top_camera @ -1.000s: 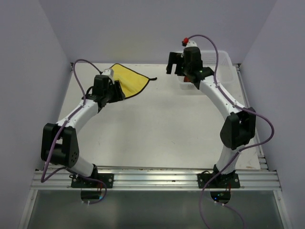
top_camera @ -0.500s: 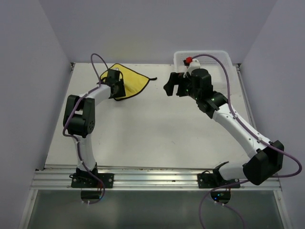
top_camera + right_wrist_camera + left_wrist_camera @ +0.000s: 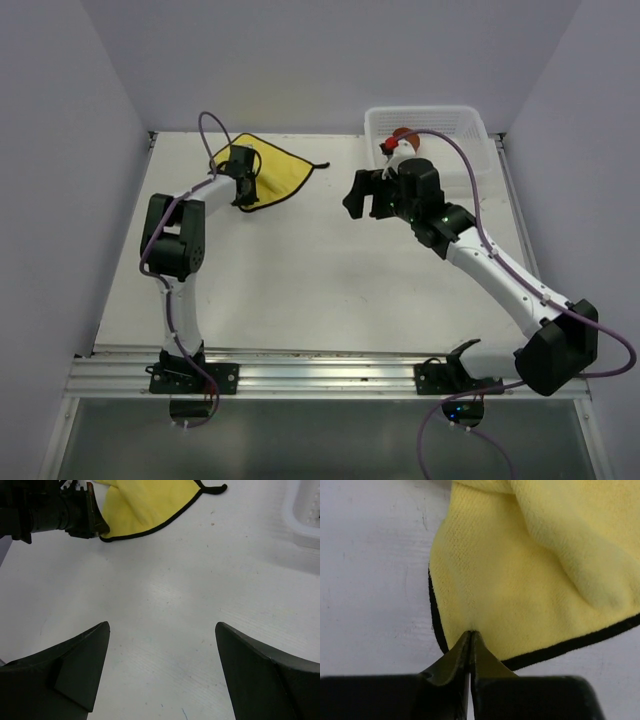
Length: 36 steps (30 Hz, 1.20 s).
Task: Roll the towels
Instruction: Move the towel to the center of the board
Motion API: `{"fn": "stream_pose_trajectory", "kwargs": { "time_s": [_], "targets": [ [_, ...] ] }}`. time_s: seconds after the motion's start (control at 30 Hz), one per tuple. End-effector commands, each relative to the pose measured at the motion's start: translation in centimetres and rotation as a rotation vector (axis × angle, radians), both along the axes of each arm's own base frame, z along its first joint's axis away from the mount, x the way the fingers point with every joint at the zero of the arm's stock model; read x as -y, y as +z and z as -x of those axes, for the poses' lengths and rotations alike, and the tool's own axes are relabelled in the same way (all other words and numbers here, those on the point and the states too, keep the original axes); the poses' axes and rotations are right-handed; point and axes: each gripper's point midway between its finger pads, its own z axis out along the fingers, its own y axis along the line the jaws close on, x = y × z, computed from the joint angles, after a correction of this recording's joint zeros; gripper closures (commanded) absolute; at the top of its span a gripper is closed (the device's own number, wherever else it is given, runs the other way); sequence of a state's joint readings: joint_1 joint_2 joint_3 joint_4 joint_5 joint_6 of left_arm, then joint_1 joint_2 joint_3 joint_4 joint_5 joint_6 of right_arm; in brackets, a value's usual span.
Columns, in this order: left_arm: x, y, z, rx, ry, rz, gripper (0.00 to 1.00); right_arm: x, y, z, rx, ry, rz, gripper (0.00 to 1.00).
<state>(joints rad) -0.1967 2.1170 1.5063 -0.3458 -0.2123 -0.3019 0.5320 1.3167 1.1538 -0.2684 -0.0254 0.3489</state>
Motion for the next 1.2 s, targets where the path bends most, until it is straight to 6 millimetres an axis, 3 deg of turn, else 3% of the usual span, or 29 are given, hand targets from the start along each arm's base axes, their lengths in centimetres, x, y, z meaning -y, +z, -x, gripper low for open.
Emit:
{"fn": "stream_pose_trajectory", "kwargs": {
  "time_s": [0.0,0.1,0.23,0.4,0.47,0.57,0.63,0.73,0.83,0.9,0.93,1.0,1.03,1.07,1.17],
  "targets": [
    [-0.6,-0.2,1.9,-0.035,-0.002,-0.005,0.98,0.1,2.5,0.5,0.054,-0.002,-0.038,0.1],
    [0.1,2.2,3.6,0.002,-0.021,0.018,1.0,0.5,2.5,1.0,0.053,-0.01,-0.04,0.11],
    [1.6,6.2,7.4,0.059,-0.069,0.051,1.0,1.2,0.7,1.7,0.007,-0.028,-0.019,0.16],
    [3.7,8.4,12.2,0.078,-0.113,0.083,1.0,1.2,-2.0,3.0,-0.063,-0.022,-0.028,0.29],
    [4.0,9.6,14.1,0.119,-0.115,0.101,1.0,1.1,-3.4,3.7,-0.092,-0.019,-0.023,0.29],
    [5.5,11.2,16.9,0.151,-0.137,0.176,1.0,0.4,-5.0,3.9,-0.128,-0.002,-0.012,0.33],
    [5.6,13.2,18.0,0.195,-0.133,0.22,1.0,-0.3,-5.5,3.7,-0.145,0.01,-0.008,0.4],
    [5.5,15.7,19.5,0.238,-0.128,0.256,1.0,-1.1,-7.3,3.0,-0.177,0.004,0.021,0.4],
    [5.3,16.9,20.7,0.265,-0.131,0.283,1.0,-2.3,-9.9,2.4,-0.247,0.004,0.068,0.42],
    [4.8,17.1,21.2,0.268,-0.119,0.275,1.0,-3.2,-11.9,1.9,-0.254,0.006,0.123,0.45],
    [4.6,16.9,21.4,0.272,-0.118,0.275,1.0,-3.8,-11.7,1.3,-0.239,0.009,0.133,0.46],
    [4.9,16.0,21.4,0.26,-0.129,0.277,0.88,-4.5,-13.0,0.3,-0.238,0.007,0.17,0.5],
    [5.0,15.6,21.3,0.254,-0.129,0.275,0.82,-5.1,-12.2,-0.8,-0.211,-0.003,0.166,0.52],
    [5.1,15.1,21.2,0.243,-0.133,0.276,0.69,-5.3,-12.3,-1.6,-0.203,-0.012,0.177,0.54],
    [5.5,12.4,20.6,0.187,-0.121,0.261,0.55,-5.7,-12.7,-4.7,-0.193,-0.071,0.253,0.58]
  ]
}}
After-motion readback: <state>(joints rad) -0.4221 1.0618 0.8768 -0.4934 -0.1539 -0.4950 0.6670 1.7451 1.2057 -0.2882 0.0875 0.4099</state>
